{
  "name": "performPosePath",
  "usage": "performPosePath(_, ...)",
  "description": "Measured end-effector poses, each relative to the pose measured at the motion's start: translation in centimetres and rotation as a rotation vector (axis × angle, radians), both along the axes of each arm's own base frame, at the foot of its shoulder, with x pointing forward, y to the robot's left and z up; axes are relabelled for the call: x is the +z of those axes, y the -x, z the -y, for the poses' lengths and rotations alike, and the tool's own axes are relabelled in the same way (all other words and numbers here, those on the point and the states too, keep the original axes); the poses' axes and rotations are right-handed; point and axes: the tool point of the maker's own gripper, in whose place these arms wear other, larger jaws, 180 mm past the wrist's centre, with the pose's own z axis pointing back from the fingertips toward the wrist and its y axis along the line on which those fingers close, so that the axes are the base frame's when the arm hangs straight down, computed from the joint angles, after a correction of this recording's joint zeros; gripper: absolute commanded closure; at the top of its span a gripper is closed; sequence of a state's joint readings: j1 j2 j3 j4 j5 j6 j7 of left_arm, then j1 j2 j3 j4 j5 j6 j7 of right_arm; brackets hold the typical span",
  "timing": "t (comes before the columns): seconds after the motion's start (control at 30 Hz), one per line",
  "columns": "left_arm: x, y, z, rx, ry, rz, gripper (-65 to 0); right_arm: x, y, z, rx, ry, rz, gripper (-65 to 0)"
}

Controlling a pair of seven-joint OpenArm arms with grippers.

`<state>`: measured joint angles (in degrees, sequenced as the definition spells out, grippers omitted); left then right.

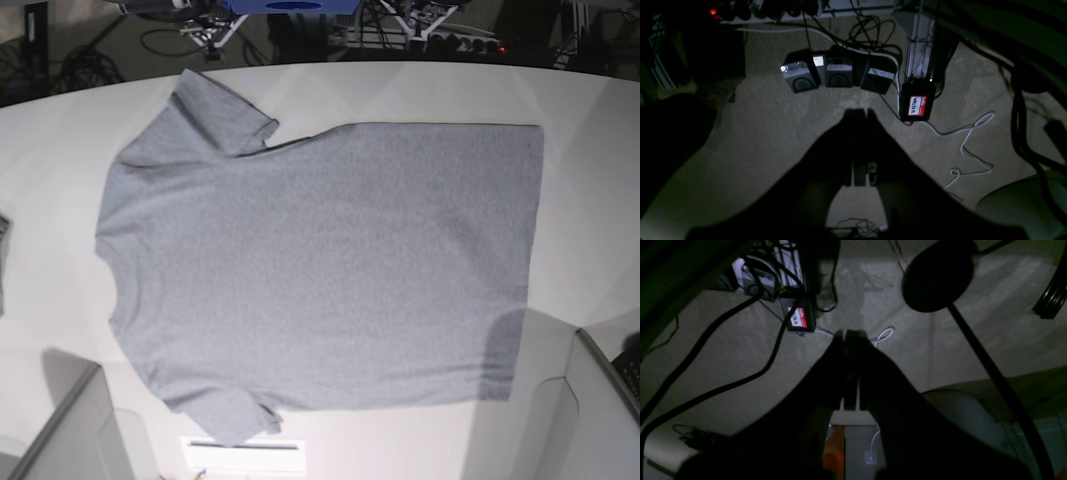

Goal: Fold the T-shirt properly

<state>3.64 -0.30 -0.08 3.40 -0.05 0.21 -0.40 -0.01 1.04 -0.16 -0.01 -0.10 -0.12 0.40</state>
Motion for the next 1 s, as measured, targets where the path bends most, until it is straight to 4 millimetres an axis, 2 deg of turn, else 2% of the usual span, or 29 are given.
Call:
performPosePath(0.13,0.0,-0.3,0.0,0.0,0.0,0.008,0.0,0.0,0.2,-0.5,0.0,-0.007,-0.003,0.0)
performPosePath(0.5,0.0,-0.1,-0.1,0.0,-0.001,-0.003,0.0,0.0,0.8,-0.2,0.0,-0.003,-0.011,0.0)
performPosePath(0.6,0.0,-0.1,0.0,0.0,-0.001,-0.002,0.0,0.1,0.8,0.7,0.0,0.01,-0.012,0.0)
performPosePath(0.77,0.2,0.8,0.1,-0.031,0.005,0.043,0.0,0.2,0.6,3.5,-0.001,0.053,0.012,0.0)
performPosePath(0.87,0.8,1.2,-0.2,-0.04,0.005,0.114,0.0,0.3,0.2,4.0,0.008,0.059,0.067,0.0)
performPosePath(0.93,1.3,2.1,-1.2,-0.046,-0.009,0.132,0.0,0.5,1.0,4.1,-0.027,0.062,0.081,0.0)
performPosePath(1.0,1.9,3.3,-2.5,-0.04,-0.029,0.131,0.0,0.9,2.9,4.8,-0.145,0.08,0.08,0.0)
